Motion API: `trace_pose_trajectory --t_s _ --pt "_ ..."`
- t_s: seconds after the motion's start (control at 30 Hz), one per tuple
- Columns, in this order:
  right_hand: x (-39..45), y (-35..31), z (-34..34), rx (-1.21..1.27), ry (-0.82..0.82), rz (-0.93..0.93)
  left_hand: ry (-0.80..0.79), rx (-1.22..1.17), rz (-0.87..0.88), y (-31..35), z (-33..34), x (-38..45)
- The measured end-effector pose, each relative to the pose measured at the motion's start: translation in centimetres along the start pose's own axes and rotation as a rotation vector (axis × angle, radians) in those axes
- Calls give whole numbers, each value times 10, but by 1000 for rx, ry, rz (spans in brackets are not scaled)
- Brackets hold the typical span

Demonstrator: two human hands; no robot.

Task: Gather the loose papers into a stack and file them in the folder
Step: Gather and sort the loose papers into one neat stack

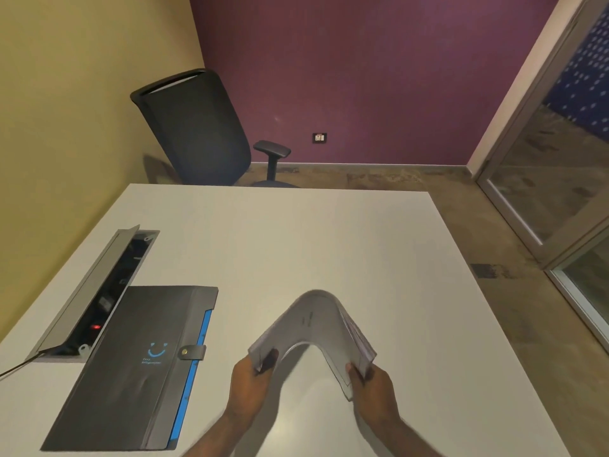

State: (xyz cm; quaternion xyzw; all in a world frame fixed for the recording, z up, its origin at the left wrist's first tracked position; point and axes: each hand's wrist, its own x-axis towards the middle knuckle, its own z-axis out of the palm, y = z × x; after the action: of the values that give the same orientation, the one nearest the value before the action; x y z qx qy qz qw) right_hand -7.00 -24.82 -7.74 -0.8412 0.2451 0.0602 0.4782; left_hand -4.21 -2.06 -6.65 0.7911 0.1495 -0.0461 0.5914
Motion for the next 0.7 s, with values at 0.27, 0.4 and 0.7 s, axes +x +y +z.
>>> trace_pose_trajectory --t_s 0.27,0.4,0.7 --pt "1 -5 -6 -165 -31 36 -58 93 -38 -1 -6 6" --pt "12 -26 -24 -63 12 -6 -44 244 61 20 -23 16" --pt "28 -114 -67 -302 357 -457 -240 698 370 102 -64 58"
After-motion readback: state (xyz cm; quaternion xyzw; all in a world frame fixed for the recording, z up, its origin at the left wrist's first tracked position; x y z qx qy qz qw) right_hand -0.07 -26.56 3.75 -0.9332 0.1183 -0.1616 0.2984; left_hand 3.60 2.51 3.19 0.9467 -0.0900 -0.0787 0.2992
